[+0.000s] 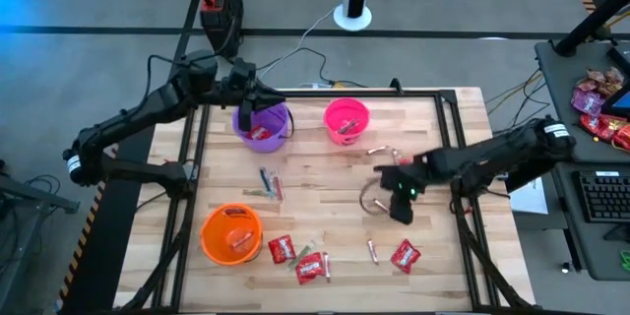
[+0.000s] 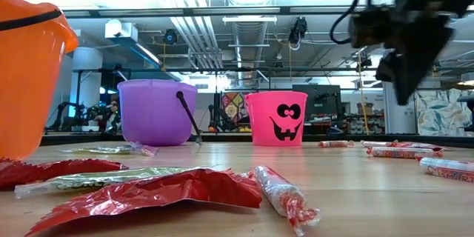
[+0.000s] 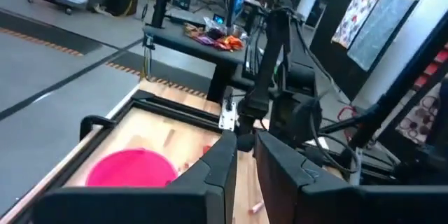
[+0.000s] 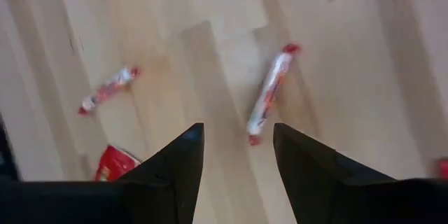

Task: Sort candy by brand, put in halloween buckets
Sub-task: Put the white candy into the orange bucket

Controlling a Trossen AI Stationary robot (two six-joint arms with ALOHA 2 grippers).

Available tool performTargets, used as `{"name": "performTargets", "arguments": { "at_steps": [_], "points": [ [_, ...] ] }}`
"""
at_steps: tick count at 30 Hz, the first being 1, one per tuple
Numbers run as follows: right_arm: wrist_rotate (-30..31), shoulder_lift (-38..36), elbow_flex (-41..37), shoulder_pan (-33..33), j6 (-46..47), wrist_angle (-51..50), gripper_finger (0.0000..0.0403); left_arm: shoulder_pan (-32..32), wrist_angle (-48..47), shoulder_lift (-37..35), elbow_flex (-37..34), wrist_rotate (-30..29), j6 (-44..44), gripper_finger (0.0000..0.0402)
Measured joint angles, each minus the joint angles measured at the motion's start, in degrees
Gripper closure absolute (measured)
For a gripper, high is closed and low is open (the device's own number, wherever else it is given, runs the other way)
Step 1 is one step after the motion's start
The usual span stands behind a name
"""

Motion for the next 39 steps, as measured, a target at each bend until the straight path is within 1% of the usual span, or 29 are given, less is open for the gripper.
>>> {"name": "performTargets", "arguments": {
  "at_steps": [2,5,7,9,13,17,21,24,26,27,30,32,34,37,39],
  "points": [
    [4.21,0.56,-0.50,3.65,1.48,0.91,0.0242,-1.40,-3.15,-0.03,1.82,-0.77,0.23,0.0364],
    [11.50,1.95,-1.24,7.38,3.52,1.78,0.0243,-3.58,-9.72,-0.07,4.05,-4.27,1.46,0.0365],
    [12.18,3.07,-1.64,8.16,4.78,3.85,0.0242,-4.53,-13.46,-0.07,5.03,-5.43,1.72,0.0365],
    [12.41,4.74,-2.15,8.31,6.90,5.66,0.0240,-5.57,-15.31,-0.23,5.37,-5.52,1.71,0.0365],
    [14.13,9.35,-2.80,8.08,7.60,9.09,0.0240,-7.18,-15.77,-1.02,3.88,-5.51,1.89,0.0365],
    [15.35,15.10,-2.77,8.02,11.92,9.91,0.0250,-8.90,-15.93,-1.35,2.12,-5.65,1.93,0.0365],
    [15.37,18.75,-2.60,8.03,14.70,11.99,0.0278,-11.25,-15.88,-1.60,1.53,-5.44,2.57,0.0365],
    [15.44,19.77,-2.64,7.98,16.73,13.45,0.0323,-12.77,-15.98,-1.60,0.77,-5.50,3.77,0.0365],
    [15.54,19.15,-2.60,7.98,17.83,13.85,0.0361,-13.53,-15.88,-1.67,-0.11,-5.46,3.88,0.0365],
    [15.34,18.38,-2.60,7.98,18.20,14.33,0.0373,-13.92,-15.93,-1.76,-0.83,-5.47,3.88,0.0365],
    [15.01,14.39,-2.85,7.98,20.85,14.94,0.0375,-15.29,-15.81,-1.96,-3.53,-5.47,4.42,0.0365],
    [14.80,10.10,-2.65,7.86,21.29,16.38,0.0375,-16.47,-13.55,-1.96,-5.94,-5.46,4.29,0.0365],
    [14.87,6.43,-0.37,7.72,19.88,17.32,0.0375,-17.90,-8.87,-1.87,-8.63,-5.46,2.89,0.0365],
    [17.30,3.79,3.30,6.61,14.24,19.09,0.0375,-20.24,2.19,-1.15,-12.73,-5.45,0.19,0.0364],
    [19.09,3.42,6.44,4.94,9.06,23.39,0.0375,-21.49,9.70,-0.16,-15.33,-5.65,-1.97,0.0357]
  ]
}}
